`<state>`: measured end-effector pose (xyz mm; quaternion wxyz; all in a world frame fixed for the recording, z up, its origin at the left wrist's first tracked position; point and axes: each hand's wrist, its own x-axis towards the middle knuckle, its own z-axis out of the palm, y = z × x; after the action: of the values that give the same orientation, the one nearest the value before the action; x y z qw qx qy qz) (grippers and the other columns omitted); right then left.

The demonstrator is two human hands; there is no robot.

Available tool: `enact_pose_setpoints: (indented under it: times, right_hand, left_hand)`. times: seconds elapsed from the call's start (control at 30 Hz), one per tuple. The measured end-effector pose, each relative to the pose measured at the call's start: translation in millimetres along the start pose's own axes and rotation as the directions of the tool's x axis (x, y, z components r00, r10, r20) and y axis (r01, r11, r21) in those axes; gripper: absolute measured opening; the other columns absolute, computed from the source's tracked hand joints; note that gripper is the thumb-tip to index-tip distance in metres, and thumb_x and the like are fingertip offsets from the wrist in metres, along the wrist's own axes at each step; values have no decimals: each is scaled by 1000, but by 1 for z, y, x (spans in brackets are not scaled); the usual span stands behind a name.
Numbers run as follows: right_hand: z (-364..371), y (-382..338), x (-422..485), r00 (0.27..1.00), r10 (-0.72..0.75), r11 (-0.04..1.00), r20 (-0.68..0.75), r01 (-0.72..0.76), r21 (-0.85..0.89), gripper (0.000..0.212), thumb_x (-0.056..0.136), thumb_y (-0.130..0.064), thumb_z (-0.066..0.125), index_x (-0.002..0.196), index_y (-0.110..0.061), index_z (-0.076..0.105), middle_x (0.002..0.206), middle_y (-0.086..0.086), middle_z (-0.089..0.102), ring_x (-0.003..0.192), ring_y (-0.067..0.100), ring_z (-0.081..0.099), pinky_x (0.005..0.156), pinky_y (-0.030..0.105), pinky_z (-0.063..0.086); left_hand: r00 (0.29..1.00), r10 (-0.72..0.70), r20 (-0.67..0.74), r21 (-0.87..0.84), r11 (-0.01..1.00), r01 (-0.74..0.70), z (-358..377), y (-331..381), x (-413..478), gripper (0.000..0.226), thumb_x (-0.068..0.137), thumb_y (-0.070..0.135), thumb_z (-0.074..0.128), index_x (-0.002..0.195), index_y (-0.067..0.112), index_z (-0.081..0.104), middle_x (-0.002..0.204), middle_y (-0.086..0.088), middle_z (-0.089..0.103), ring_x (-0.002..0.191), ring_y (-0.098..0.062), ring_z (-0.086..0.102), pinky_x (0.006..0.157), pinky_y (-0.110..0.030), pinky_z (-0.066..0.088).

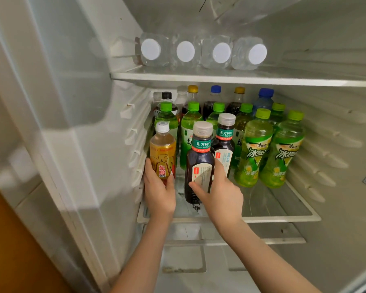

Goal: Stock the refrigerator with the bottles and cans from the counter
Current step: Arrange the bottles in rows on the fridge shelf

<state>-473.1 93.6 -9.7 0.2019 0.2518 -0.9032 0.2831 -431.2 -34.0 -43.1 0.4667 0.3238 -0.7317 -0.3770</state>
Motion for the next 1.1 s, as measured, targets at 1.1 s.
enact_pose_setpoints:
  times: [1.1]
  right_hand:
    - [42, -30, 44, 987, 114, 980, 116, -131, 150, 75, 90, -37, 57, 145, -9, 14, 123, 14, 56, 99, 32, 62, 70, 36, 47]
  left_hand:
    - [998, 64, 18, -26, 998, -64, -2, -4, 1, 71, 87, 17, 63, 146, 13, 23, 143, -8, 41, 128, -22, 43, 102, -34, 42]
